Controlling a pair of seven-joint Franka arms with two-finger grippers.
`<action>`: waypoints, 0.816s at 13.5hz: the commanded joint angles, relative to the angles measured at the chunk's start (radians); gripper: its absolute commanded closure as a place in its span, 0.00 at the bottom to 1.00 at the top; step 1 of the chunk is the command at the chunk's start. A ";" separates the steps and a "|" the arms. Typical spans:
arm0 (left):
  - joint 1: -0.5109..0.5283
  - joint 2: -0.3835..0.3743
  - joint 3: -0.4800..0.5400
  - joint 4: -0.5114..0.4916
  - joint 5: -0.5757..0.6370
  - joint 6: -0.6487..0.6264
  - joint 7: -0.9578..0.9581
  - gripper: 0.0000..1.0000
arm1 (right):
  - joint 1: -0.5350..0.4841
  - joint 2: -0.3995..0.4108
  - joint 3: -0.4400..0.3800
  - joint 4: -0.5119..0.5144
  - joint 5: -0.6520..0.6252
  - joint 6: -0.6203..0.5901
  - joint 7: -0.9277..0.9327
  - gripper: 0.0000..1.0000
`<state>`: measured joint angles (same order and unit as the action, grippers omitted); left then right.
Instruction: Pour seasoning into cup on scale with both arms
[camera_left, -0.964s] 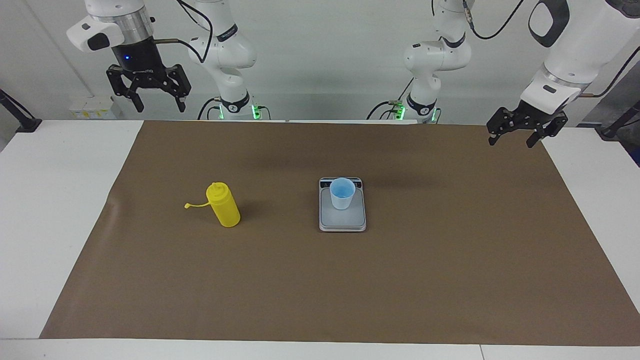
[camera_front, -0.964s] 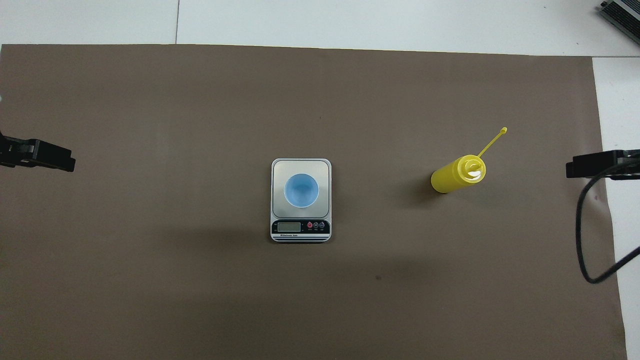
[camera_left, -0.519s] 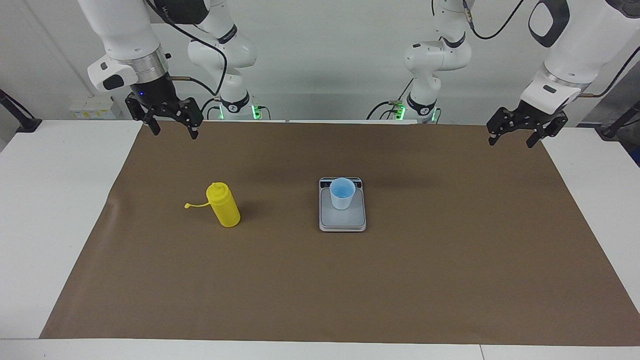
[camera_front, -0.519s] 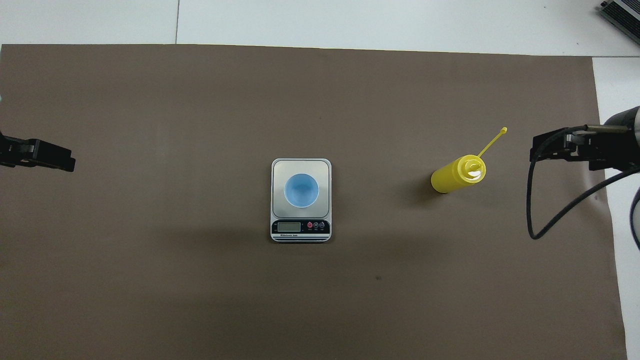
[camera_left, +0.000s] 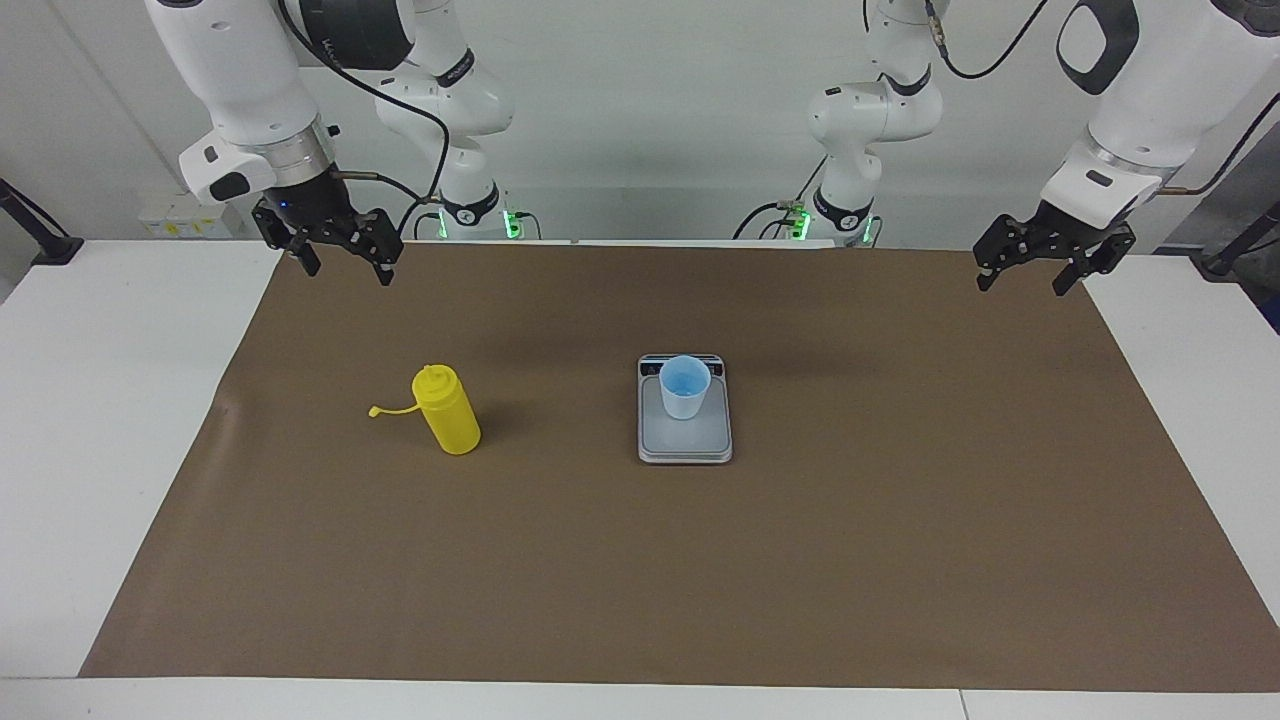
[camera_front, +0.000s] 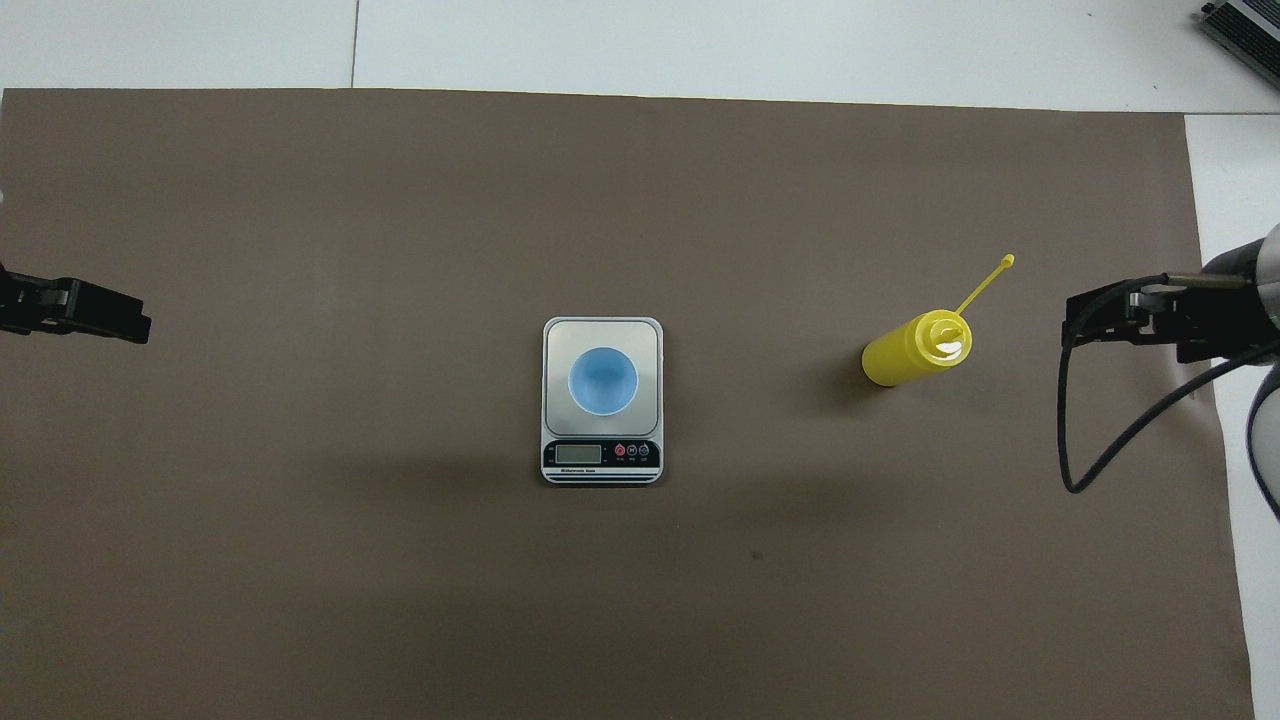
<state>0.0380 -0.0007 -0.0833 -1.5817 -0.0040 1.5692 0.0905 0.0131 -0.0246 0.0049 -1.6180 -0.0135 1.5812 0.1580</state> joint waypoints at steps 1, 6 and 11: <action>0.000 -0.035 0.002 -0.040 0.018 0.006 0.002 0.00 | -0.018 -0.032 -0.003 -0.039 -0.005 0.017 -0.041 0.00; 0.000 -0.035 0.002 -0.040 0.018 0.006 0.003 0.00 | -0.018 -0.034 -0.003 -0.040 -0.005 -0.003 -0.035 0.00; -0.001 -0.035 0.000 -0.040 0.018 0.006 0.002 0.00 | -0.016 -0.035 -0.003 -0.040 -0.003 -0.003 -0.028 0.00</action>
<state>0.0380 -0.0007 -0.0833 -1.5817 -0.0040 1.5692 0.0905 0.0049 -0.0320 -0.0032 -1.6279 -0.0135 1.5766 0.1402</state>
